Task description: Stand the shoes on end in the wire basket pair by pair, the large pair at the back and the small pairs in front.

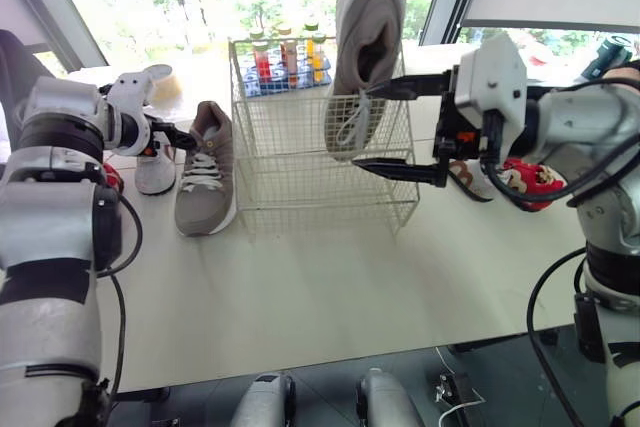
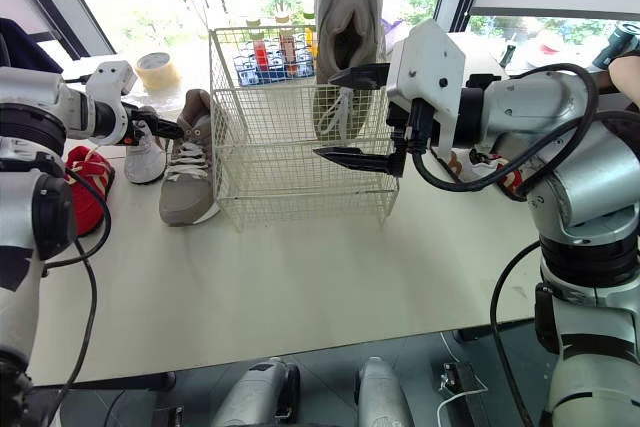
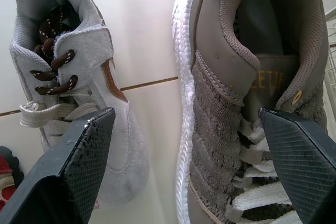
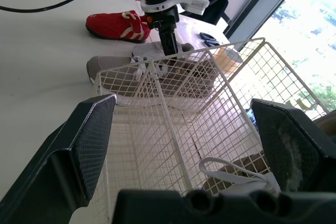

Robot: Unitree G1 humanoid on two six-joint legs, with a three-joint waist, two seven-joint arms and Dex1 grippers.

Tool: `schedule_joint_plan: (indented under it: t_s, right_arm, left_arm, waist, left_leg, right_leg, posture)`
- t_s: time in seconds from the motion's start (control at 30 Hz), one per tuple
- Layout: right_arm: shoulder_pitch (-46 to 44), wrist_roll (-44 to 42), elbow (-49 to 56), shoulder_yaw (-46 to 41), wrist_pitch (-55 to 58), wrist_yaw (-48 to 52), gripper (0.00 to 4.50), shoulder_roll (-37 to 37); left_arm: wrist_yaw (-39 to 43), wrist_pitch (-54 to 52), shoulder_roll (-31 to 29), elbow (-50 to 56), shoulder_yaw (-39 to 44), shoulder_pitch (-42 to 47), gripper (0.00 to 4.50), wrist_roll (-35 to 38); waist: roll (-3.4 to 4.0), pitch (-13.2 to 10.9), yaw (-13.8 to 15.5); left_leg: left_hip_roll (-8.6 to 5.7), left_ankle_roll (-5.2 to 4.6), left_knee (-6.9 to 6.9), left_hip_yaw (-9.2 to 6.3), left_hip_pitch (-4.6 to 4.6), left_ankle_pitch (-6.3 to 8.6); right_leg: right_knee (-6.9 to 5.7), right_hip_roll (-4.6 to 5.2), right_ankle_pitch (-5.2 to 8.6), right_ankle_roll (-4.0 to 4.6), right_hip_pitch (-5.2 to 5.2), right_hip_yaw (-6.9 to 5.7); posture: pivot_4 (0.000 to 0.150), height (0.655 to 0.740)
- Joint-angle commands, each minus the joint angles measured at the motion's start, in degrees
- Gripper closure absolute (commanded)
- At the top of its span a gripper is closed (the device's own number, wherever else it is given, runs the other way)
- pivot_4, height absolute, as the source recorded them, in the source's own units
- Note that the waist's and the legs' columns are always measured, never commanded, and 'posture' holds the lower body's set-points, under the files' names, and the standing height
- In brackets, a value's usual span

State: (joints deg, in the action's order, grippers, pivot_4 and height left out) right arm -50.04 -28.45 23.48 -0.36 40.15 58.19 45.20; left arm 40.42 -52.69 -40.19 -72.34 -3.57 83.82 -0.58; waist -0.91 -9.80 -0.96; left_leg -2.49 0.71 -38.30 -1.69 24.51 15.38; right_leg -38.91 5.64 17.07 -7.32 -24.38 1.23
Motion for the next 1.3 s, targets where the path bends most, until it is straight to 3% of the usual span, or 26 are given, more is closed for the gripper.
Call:
schedule_joint_plan:
  t_s: [0.03, 0.33, 0.43, 0.6, 0.7, 0.9, 1.03, 1.17, 1.3]
  right_arm:
    - [-1.0, -0.4, 0.8, -0.5, -1.3, -0.6, 0.06, 0.1]
    - [-1.1, -0.6, 1.0, -0.9, -1.0, -1.2, 0.06, 0.8]
    - [-1.1, -0.3, 1.1, -0.8, -1.0, -1.6, 0.00, 0.9]
    - [-1.2, -0.4, 1.1, -0.7, -1.0, -2.1, 0.00, 1.0]
    - [-1.1, -0.3, 1.0, -0.7, -1.1, -2.2, 0.00, 1.1]
    - [-0.8, -0.4, 1.1, -1.1, -1.1, -2.5, 0.00, 1.3]
    - [-0.4, -0.4, 0.7, -1.3, -1.4, -2.9, 0.00, 1.2]
    - [-0.6, -0.3, -0.3, -1.3, -1.9, -3.2, 0.00, 0.9]
    - [-1.2, 0.5, -1.5, -0.9, -2.8, -3.4, 0.00, 0.8]
  left_arm:
    - [-0.2, 1.6, 0.7, 0.3, 1.2, 0.3, 0.00, -0.2]
    - [-4.8, 7.1, 3.3, -2.0, 2.4, -3.6, 0.00, -0.9]
    - [-6.2, 8.1, 4.3, -2.7, 3.4, -5.4, 0.77, -0.8]
    - [-7.0, 8.7, 5.8, -3.2, 5.0, -7.2, 3.32, -0.9]
    - [-8.0, 8.5, 6.2, -3.3, 6.5, -7.6, 4.47, -0.2]
    - [-13.5, 9.7, 3.9, -2.1, 15.2, -4.5, 4.50, 5.4]
    - [-18.5, 17.2, 1.4, 1.5, 24.3, 0.8, 4.50, 12.2]
    - [-18.0, 20.0, 0.1, 5.3, 25.8, 4.1, 4.50, 13.9]
    - [-14.8, 20.2, -2.4, 9.9, 24.8, 9.2, 4.50, 14.3]
  waist:
    - [0.00, 0.0, 0.1]
    - [-0.02, 0.0, 0.2]
    - [-0.03, 0.0, 0.3]
    - [0.01, 0.1, 0.1]
    - [0.02, 0.1, 0.2]
    - [0.00, 0.1, 0.2]
    - [-0.37, -0.1, 0.1]
    - [-0.46, -0.2, 0.2]
    - [-0.46, -0.2, 0.0]
  left_leg:
    - [0.00, 0.00, 0.00, 0.00, 0.00, 0.00]
    - [-0.01, 0.00, -0.03, 0.00, -0.01, 0.00]
    - [-0.02, 0.00, -0.09, 0.00, -0.01, 0.00]
    - [-0.01, -0.04, -0.15, 0.01, -0.09, 0.02]
    - [0.00, -0.11, -0.15, -0.01, -0.14, 0.06]
    - [0.01, -0.20, -0.49, -0.02, -0.08, 0.11]
    - [0.04, -0.16, -0.63, -0.03, 0.11, 0.09]
    - [0.03, -0.04, -0.88, -0.15, 0.96, 0.02]
    - [-0.18, -0.07, -0.86, -0.09, 1.03, 0.04]
  right_leg:
    - [0.00, 0.00, 0.00, 0.00, 0.00, 0.00]
    - [-0.07, 0.03, 0.00, 0.00, -0.03, 0.00]
    - [-0.10, 0.04, 0.00, 0.00, -0.02, 0.00]
    - [-0.18, 0.03, 0.00, 0.00, 0.01, 0.00]
    - [-0.21, 0.02, 0.00, 0.01, 0.01, -0.01]
    - [-0.32, 0.02, 0.00, 0.01, 0.05, -0.02]
    - [-0.33, 0.02, 0.00, 0.01, -0.06, -0.03]
    - [-0.44, 0.04, -0.07, -0.09, -0.71, -0.16]
    - [-0.39, 0.23, -0.09, -0.14, -0.77, -0.19]
  posture:
    - [0.150, 0.7400]
    - [0.150, 0.7400]
    - [0.150, 0.7400]
    - [0.150, 0.7400]
    - [0.150, 0.7400]
    - [0.150, 0.7400]
    - [0.150, 0.7400]
    - [0.150, 0.7400]
    - [0.150, 0.7400]
